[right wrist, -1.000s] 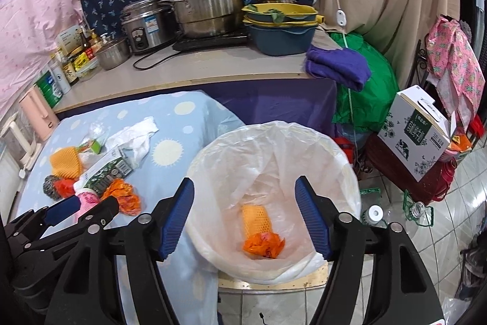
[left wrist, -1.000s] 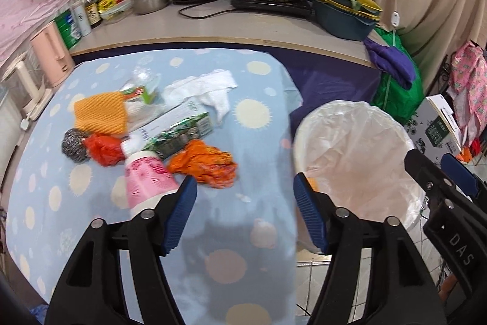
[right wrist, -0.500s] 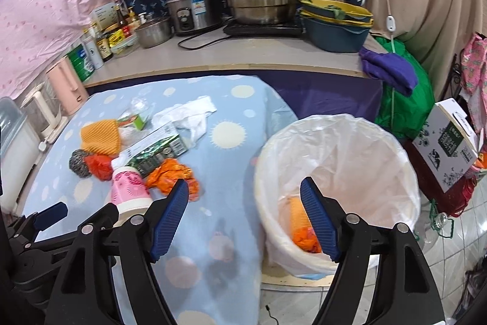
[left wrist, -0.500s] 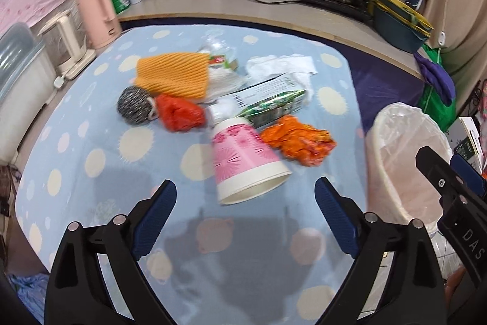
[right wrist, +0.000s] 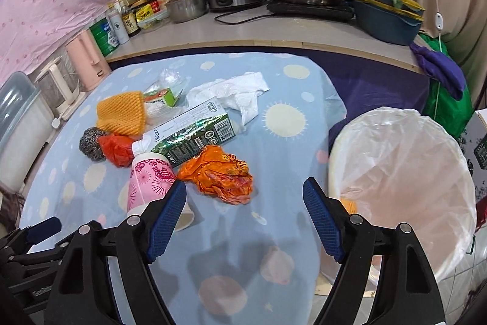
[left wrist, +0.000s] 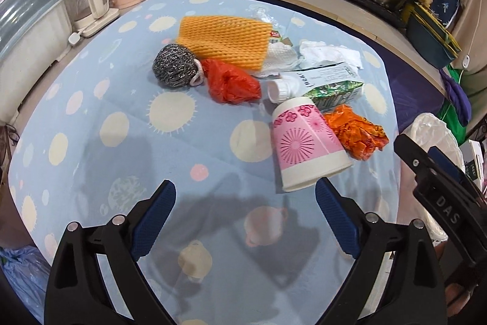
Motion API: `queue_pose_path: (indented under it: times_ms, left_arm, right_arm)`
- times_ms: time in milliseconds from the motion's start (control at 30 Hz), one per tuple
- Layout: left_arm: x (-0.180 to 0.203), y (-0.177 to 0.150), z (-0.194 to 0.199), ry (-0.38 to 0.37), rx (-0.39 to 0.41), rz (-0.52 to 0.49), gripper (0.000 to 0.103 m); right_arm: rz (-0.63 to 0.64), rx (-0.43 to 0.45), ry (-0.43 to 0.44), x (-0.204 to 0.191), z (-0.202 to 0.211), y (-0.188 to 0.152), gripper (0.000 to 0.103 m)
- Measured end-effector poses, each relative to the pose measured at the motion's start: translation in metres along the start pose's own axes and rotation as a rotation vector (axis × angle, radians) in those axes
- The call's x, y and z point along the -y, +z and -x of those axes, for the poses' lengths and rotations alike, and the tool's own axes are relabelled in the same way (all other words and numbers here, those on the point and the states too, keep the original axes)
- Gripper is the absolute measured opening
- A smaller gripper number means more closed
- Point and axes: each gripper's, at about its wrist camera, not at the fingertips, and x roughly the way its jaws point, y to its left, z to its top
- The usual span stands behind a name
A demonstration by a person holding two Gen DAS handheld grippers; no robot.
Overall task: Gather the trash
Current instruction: 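Move both tools back to the table toward the pink cup and orange wrapper, then grasp the pink paper cup with the left tool while the right tool grasps the orange wrapper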
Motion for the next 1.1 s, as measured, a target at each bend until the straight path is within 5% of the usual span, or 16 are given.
queue_pose_path:
  times_ms: [733,900,1100]
  left_arm:
    - [-0.013,0.013,-0.026,-0.025,-0.061,0.066,0.089]
    - [-0.011,0.015,-0.029,-0.027,-0.068,0.066,0.089]
    - [-0.003,0.019,-0.032,-0.035,-0.072,0.058,0.089]
  right_arm:
    - [0.037,-0.104,0.025,-0.009,-0.073,0.01,0.075]
    - [0.05,-0.132,0.053,-0.012,-0.082,0.008,0.053]
    - [0.076,-0.106,0.038,-0.013,-0.072,0.003,0.05]
